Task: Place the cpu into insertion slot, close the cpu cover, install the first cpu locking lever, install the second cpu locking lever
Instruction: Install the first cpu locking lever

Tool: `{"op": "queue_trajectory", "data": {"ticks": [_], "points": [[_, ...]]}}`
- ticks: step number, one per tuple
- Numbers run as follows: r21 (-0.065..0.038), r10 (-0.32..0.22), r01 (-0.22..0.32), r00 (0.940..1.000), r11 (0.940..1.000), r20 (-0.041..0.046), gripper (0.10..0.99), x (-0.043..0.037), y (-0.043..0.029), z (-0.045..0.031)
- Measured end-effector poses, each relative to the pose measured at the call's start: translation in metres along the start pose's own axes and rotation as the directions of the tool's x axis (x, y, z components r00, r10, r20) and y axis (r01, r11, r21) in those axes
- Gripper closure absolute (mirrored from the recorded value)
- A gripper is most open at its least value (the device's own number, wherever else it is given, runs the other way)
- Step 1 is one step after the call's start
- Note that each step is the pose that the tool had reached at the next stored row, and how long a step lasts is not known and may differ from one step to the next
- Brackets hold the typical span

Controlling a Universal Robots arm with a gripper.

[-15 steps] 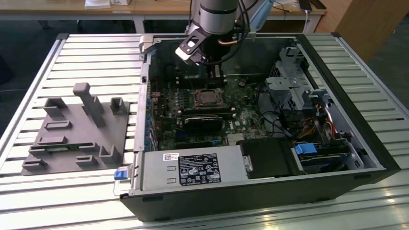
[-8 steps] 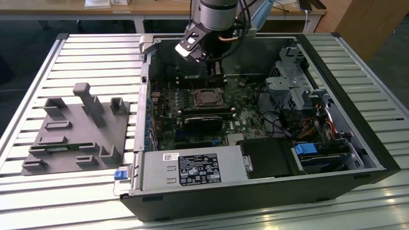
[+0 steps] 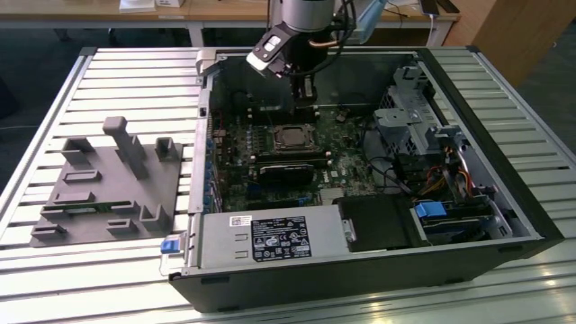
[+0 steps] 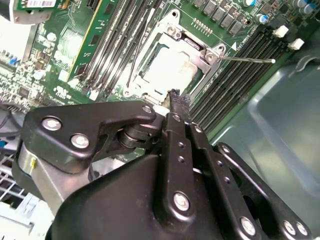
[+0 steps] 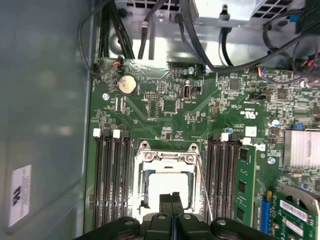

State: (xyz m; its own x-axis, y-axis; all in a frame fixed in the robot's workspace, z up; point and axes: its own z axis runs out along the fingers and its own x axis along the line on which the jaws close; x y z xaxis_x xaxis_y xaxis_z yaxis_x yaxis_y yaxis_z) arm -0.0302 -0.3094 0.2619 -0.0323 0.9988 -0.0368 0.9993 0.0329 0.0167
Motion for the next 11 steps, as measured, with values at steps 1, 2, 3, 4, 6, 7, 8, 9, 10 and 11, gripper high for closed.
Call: {"op": "queue_trajectory", "data": {"ticks": [1, 2, 3, 4, 6, 7, 8, 9, 10, 11], "points": [[-0.002, -0.001, 0.001, 1.0, 1.0, 0.0001, 0.98, -0.0001, 0.0, -0.0017], [-0.005, -0.004, 0.004, 1.0, 1.0, 0.0003, 0.98, -0.0001, 0.0, -0.0031], [-0.008, -0.007, 0.007, 1.0, 0.9999, 0.0003, 0.98, -0.0001, 0.0001, -0.0041], [-0.01, -0.012, 0.012, 0.9999, 0.9999, 0.0004, 0.98, -0.0002, 0.0001, -0.0047], [-0.011, -0.04, 0.04, 0.9992, 0.9991, 0.0014, 0.98, -0.0002, 0.0001, -0.0046], [-0.012, -0.057, 0.057, 0.9984, 0.9983, 0.003, 0.98, -0.0002, 0.0001, -0.0047], [-0.012, -0.073, 0.073, 0.9974, 0.9973, 0.0052, 0.98, -0.0001, 0.0001, -0.0047], [-0.012, -0.088, 0.089, 0.9961, 0.996, 0.0071, 0.98, -0.0002, 0.0, -0.0047], [-0.013, -0.105, 0.105, 0.9945, 0.9944, 0.0086, 0.98, -0.0002, 0.0001, -0.0047], [-0.013, -0.121, 0.121, 0.9926, 0.9926, 0.0103, 0.98, -0.0002, 0.0001, -0.0048]]}}
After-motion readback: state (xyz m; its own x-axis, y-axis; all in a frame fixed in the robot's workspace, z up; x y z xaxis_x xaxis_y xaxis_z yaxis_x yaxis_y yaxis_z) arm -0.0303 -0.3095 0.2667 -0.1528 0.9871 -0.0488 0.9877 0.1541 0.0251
